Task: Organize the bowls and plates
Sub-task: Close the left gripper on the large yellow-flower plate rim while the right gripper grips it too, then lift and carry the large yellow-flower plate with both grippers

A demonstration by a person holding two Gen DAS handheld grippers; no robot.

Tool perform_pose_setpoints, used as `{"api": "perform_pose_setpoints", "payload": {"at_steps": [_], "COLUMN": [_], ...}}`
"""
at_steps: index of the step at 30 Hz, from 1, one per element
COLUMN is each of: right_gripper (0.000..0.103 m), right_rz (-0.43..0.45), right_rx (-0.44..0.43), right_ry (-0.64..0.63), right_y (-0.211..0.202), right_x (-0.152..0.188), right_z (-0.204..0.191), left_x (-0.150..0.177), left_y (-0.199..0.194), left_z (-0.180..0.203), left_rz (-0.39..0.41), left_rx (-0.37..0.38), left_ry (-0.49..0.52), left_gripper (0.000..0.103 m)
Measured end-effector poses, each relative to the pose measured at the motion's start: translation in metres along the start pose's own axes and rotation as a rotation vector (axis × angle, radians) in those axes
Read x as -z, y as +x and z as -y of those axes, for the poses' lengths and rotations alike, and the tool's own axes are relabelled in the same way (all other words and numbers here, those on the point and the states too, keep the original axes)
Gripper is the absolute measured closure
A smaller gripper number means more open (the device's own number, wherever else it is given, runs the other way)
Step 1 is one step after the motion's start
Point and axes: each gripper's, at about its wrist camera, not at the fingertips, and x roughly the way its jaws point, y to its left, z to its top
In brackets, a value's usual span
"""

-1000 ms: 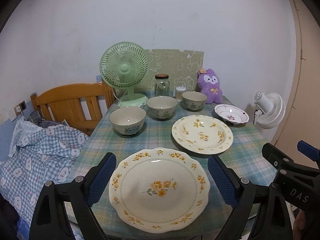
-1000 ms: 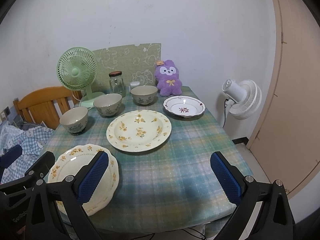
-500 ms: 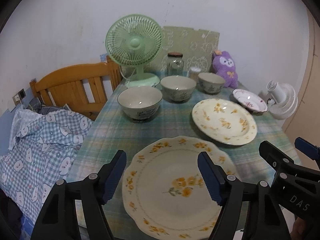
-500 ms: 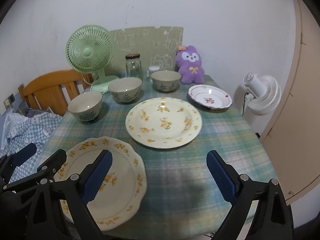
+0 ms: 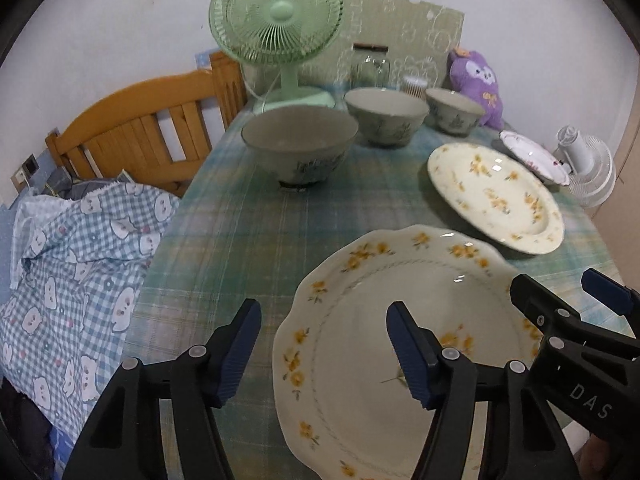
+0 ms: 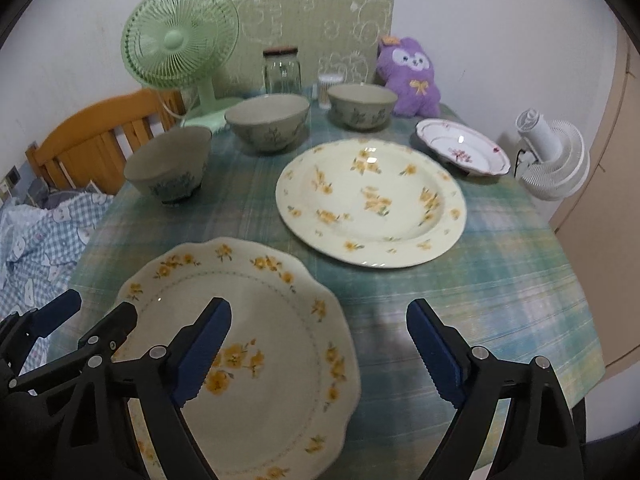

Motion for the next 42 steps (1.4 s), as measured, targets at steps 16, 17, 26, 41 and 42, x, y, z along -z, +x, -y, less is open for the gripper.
{"api": "perform_pose_setpoints", "payload": {"at_steps": [16,17,26,41,42], "right_gripper": [0.022,0.024,0.038,0.040,0.040], "right_rz": [-0.149,-0.156,-0.195,-0.203,-0.206], "right_rx": [0.034,0.033,0.075,0.078,0.082], "right_ry": [0.023,0.023,0.027,0.057,0.063], "right_y": [0.050,0.051,0.060,0.048,0.047], "right_x": [0.011,0.011,0.012,0.006,0.005], "right_z": [-0.011,-0.011,-0.011,-0.011,-0.009], "left_x": [0.005,0.005,0.001,-0.009,-0.011], "left_y": [0.045,0.045,0.050,0.039,0.037], "left_z": [-0.012,-0.013,-0.018,-0.019,-0.018], "left_rz": [-0.176,-0.176,-0.193,-0.179,-0.180], "left_rx": [0.068,0.070,0.118,0.138,0.143], "left_ry": [-0.019,-0.019,-0.037,-0.016,-0.010], "left_gripper": [0.053,0.053,0.053,0.053,0.053]}}
